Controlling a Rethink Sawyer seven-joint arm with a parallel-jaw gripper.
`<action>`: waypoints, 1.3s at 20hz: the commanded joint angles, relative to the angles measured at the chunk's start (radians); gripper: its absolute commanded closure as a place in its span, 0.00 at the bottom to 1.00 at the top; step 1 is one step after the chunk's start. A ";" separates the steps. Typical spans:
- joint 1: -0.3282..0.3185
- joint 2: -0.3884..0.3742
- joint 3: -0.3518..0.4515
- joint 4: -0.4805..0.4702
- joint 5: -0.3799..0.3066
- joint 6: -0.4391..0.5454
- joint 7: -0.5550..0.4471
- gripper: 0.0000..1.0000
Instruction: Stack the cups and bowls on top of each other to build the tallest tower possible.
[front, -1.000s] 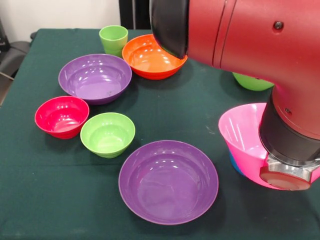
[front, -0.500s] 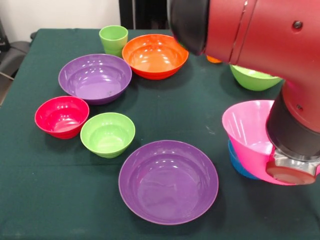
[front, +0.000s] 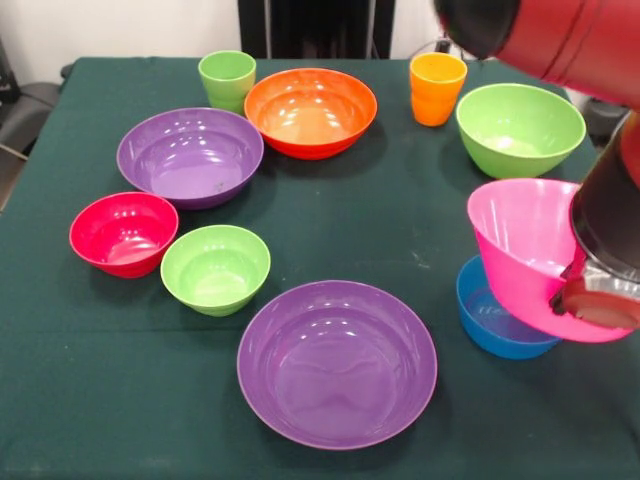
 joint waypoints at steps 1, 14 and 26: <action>0.034 -0.020 0.168 0.071 -0.171 0.064 0.021 1.00; -0.012 -0.027 0.195 -0.014 -0.208 0.068 0.047 1.00; 0.032 -0.056 0.323 0.087 -0.289 0.038 0.016 1.00</action>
